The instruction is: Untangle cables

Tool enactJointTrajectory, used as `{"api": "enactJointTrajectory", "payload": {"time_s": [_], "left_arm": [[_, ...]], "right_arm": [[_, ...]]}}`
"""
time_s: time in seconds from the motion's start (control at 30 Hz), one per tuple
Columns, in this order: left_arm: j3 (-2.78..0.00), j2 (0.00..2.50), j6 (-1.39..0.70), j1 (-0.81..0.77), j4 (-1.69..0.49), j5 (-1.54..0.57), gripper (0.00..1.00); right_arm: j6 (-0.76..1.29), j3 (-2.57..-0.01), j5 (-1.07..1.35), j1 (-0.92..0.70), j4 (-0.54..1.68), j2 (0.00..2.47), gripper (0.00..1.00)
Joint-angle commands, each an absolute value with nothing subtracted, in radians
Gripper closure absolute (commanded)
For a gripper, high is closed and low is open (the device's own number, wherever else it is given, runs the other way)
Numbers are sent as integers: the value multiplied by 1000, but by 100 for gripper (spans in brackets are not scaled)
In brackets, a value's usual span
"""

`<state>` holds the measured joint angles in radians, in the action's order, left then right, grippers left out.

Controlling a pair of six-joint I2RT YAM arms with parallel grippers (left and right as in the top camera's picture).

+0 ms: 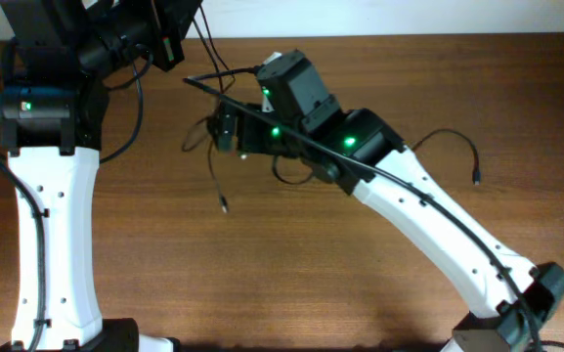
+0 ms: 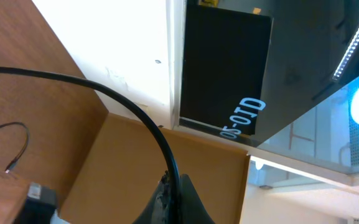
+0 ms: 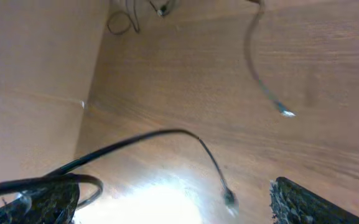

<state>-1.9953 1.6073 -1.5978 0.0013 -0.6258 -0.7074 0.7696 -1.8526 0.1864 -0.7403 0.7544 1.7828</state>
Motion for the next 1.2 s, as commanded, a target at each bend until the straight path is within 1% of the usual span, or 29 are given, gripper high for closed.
{"api": "enactJointTrajectory", "payload": {"time_s": [0.0,0.13,0.3,0.43,0.57,0.67,0.77,0.83,1.0,1.17], "left_arm": [[-2014,1578,-1608,-2,-622,-722,100],[-2014,1578,-1624,-2,-622,-722,100],[-2014,1578,-1639,-2,-621,-722,100],[-2014,1577,-1650,-2,-619,-723,100],[-2014,1577,-1649,-2,-619,-723,100],[-2014,1577,-1649,-2,-619,-722,100],[-2014,1577,-1649,3,-619,-719,100],[-2014,1577,-1649,31,-619,-711,100],[-2014,1577,-1649,57,-622,-710,100],[-2014,1577,-1652,57,-622,-718,100]], "right_arm": [[831,-1848,150,-773,709,1793,2],[879,-1848,51,-828,698,1793,2],[1001,-1848,-122,-898,675,1806,2],[1004,-1848,-138,-899,617,1888,2],[1003,-1848,-298,-898,613,1926,2],[999,-1848,-350,-896,616,1925,2],[992,-1848,-348,-897,636,1914,2],[988,-1848,-353,-896,666,1863,2],[872,-1848,-345,-897,674,1758,2],[868,-1848,-329,-897,677,1740,2]]}}
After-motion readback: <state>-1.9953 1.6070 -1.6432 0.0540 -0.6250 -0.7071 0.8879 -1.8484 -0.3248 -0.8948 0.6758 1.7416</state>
